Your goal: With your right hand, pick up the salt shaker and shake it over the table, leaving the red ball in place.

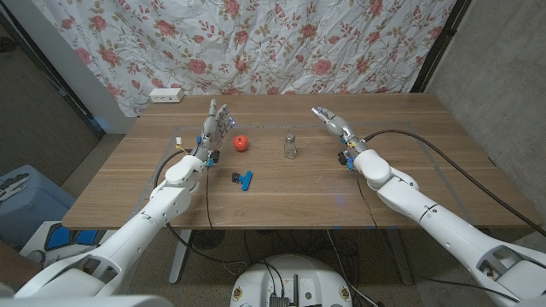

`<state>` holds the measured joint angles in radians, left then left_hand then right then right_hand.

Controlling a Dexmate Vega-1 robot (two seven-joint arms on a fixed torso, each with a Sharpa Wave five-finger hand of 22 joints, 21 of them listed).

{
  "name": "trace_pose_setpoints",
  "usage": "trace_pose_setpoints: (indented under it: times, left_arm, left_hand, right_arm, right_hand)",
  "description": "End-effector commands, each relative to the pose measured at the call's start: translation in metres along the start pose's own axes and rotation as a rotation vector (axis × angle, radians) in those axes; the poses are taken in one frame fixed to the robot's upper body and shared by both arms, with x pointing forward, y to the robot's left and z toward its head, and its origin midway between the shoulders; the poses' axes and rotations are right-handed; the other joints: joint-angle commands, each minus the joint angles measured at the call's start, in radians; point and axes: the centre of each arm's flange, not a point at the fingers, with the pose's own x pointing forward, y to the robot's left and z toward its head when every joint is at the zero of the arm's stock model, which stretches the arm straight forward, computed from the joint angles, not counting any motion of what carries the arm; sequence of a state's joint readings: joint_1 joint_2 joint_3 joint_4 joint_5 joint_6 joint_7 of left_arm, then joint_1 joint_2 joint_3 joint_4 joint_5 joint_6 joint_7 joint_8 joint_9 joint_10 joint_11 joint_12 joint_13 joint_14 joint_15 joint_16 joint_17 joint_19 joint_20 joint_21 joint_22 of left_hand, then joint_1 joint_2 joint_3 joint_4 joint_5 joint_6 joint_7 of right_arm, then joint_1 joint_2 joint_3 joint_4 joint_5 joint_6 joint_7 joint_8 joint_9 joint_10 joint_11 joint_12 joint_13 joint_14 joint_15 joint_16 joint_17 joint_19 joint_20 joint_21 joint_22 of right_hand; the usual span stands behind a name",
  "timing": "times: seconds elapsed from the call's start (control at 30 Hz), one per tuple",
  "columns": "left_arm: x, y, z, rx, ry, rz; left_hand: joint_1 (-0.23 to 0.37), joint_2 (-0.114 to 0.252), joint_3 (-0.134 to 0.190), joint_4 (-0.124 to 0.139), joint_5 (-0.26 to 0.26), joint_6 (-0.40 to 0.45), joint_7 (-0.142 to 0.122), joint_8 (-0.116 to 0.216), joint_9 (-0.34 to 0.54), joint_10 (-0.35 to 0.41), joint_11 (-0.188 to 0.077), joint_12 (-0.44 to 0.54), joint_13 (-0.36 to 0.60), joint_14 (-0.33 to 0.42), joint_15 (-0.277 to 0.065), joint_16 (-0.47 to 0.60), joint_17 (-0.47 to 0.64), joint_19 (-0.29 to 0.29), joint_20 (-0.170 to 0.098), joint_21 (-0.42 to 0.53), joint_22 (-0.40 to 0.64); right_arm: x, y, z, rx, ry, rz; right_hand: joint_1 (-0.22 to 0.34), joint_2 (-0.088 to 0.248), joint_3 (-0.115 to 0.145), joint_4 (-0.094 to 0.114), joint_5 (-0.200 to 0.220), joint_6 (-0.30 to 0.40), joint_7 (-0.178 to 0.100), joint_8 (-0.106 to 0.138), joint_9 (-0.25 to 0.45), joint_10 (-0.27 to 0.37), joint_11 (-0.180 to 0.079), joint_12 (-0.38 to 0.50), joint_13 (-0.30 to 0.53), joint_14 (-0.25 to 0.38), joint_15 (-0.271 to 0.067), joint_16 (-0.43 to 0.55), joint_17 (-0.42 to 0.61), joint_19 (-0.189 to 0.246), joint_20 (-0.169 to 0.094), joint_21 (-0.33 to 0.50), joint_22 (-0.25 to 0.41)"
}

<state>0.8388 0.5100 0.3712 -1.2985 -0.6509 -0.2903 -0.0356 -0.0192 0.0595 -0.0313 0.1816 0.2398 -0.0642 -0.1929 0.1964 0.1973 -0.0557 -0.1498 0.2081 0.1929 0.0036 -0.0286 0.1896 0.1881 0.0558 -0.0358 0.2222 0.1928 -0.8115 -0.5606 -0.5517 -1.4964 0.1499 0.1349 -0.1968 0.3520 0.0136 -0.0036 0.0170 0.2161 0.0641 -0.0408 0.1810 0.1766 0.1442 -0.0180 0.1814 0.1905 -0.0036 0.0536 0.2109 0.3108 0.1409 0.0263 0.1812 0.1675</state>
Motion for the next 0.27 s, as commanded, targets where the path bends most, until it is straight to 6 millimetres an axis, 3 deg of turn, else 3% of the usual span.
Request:
trace_pose_setpoints:
  times: [0.03,0.27]
  left_arm:
    - [-0.0001,0.0000,-0.0001,0.000,0.000,0.000]
    - [0.0000,0.0000,-0.0001,0.000,0.000,0.000]
  left_hand:
    - [0.000,0.101,-0.001,0.005,0.007,0.002,-0.006,0.004,0.006,0.002,-0.005,0.003,0.004,0.002,-0.106,0.005,0.006,0.009,-0.024,0.005,0.005]
    - [0.000,0.101,-0.001,0.005,0.007,0.002,-0.006,0.004,0.006,0.002,-0.006,0.004,0.004,0.002,-0.106,0.005,0.006,0.009,-0.023,0.005,0.005]
  right_arm:
    - [-0.0168,-0.0146,-0.0040,0.190,0.028,-0.097]
    - [-0.0265,-0.0192,-0.0078,0.250,0.067,-0.133]
  right_hand:
    - [-0.014,0.012,-0.003,0.013,0.005,0.003,0.010,0.001,0.001,0.009,0.010,0.008,0.001,0.000,-0.009,0.002,-0.001,0.009,-0.011,0.007,0.002]
    - [-0.033,0.023,-0.005,0.023,0.008,0.009,0.017,0.004,0.000,0.018,0.016,0.011,-0.001,0.003,-0.017,0.003,-0.004,0.018,-0.017,0.010,0.001]
